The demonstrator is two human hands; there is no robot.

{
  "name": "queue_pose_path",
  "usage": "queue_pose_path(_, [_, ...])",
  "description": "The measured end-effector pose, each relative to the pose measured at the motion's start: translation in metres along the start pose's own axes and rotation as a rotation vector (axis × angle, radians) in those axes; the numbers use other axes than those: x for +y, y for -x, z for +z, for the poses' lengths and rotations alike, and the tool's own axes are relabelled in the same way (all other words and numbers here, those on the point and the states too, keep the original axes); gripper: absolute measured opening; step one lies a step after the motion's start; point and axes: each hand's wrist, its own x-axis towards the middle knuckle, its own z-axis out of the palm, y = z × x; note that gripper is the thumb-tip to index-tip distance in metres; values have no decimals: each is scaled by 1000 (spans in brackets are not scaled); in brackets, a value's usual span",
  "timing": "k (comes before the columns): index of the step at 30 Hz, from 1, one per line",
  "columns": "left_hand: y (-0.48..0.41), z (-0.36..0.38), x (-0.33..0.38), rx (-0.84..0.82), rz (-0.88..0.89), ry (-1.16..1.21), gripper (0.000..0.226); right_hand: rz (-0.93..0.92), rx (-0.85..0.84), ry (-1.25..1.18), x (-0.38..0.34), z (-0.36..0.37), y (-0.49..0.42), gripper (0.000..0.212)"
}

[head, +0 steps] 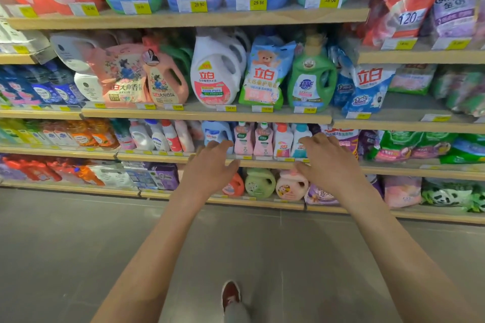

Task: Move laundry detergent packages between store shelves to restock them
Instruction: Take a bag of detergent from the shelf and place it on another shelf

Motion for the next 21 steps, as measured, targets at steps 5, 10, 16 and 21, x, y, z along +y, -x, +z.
queue_pose_path(5, [-71,1,-18,3,32,14,50,19,-4,5,-4,11,-59,55])
queue_pose_path(10, [-155,-1,-44,-18,84,51,45,72,-26,11,-12,12,-132,54])
queue_pose_path(16, [-252,-2,-63,-37,114,39,46,131,-55,-13,-21,14,-221,58])
queue_pose_path(21, [-311,13,-74,-81,130,44,44,152,-81,-40,-20,30,-279,58])
